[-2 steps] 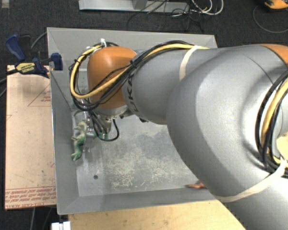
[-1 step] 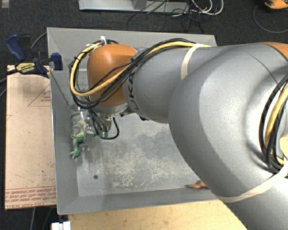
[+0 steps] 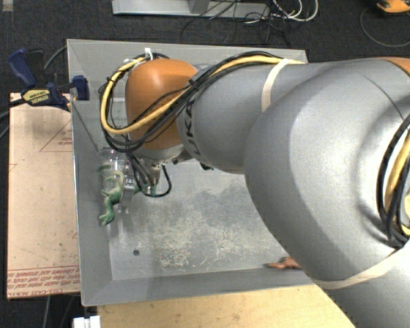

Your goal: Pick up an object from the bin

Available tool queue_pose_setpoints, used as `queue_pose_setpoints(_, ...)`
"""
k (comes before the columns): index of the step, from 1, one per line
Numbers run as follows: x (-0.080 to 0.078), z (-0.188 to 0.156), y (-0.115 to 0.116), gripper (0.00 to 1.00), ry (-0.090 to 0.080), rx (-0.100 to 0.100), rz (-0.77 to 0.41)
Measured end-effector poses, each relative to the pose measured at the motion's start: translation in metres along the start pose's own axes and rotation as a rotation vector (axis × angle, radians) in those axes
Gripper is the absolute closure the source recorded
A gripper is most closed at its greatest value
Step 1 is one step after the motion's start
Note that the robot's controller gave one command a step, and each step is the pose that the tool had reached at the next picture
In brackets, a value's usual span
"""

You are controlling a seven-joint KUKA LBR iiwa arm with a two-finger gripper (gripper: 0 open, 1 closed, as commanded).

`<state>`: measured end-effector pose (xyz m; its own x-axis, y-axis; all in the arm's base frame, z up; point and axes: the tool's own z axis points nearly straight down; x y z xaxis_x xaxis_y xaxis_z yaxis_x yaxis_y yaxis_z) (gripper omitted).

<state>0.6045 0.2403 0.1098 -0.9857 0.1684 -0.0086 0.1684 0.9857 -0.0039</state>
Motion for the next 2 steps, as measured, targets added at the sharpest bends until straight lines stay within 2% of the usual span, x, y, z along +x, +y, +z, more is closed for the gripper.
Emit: queue_pose_setpoints(2,-0.001,-0.029,0.001,1.00,-0.004,-0.003,-0.001)
